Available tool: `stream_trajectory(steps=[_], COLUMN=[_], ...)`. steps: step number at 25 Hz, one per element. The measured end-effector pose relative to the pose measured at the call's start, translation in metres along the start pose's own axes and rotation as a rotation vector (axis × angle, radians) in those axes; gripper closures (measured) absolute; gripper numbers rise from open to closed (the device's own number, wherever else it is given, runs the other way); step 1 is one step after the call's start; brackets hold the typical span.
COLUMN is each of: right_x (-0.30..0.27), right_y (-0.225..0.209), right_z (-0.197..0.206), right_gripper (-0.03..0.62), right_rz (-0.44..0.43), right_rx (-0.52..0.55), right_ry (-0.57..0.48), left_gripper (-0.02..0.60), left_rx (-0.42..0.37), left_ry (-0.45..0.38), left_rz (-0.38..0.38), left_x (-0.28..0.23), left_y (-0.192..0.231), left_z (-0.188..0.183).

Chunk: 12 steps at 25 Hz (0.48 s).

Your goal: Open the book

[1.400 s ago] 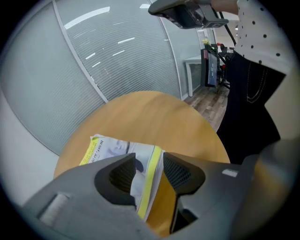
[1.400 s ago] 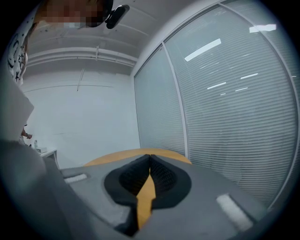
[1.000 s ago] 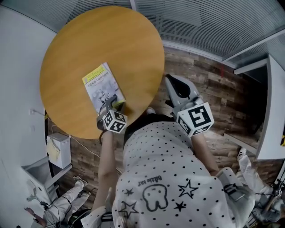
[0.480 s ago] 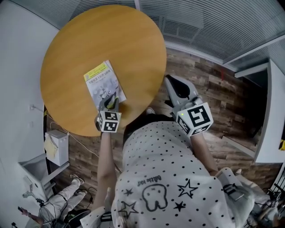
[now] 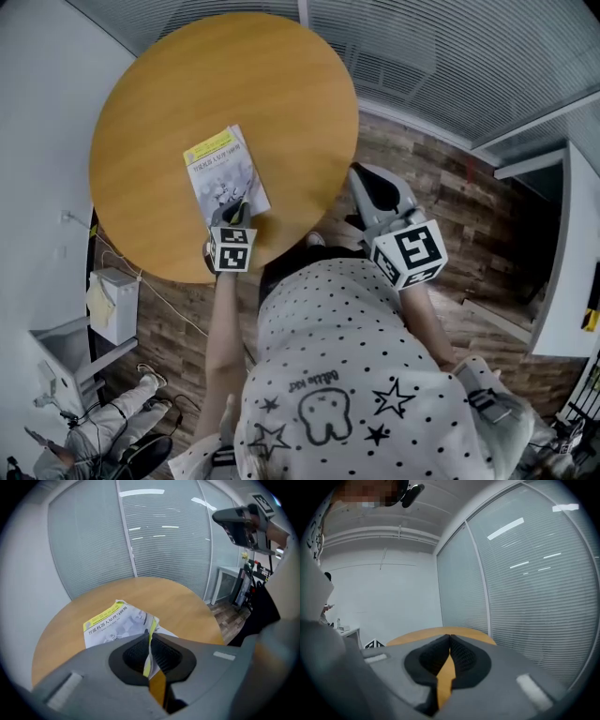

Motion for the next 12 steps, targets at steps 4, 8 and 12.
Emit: stream_trajectory(steps=[4, 8, 12], right_x=[-0.005, -0.009, -0.017], right_y=[0.009, 0.021, 0.038], right_z=[0.0, 0.001, -0.002], right_gripper=[0.589, 0.589, 0.589], right_rz=[-0.009, -0.01, -0.021], right_rx=[0.012, 0.018, 0.031], right_ry=[0.006, 0.02, 0.038], left_gripper=[0.56, 0.56, 0.56], left_rx=[0.146, 0.207, 0.304], left_ry=[-0.049, -0.095, -0.131], left_rz=[-0.044, -0.099, -0.158], left_x=[0.009, 0.019, 0.032], left_y=[0.019, 0.038, 0.062], left_z=[0.0, 0.003, 0.011])
Point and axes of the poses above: the fingertips, and each gripper's own axes: x backward along the fingers, y to its left, z out of its underside, the point moved 4 cm from there along x, backward along the fingers, and after that the axes turned 14 degrees about -z, right-handed, at the moved point
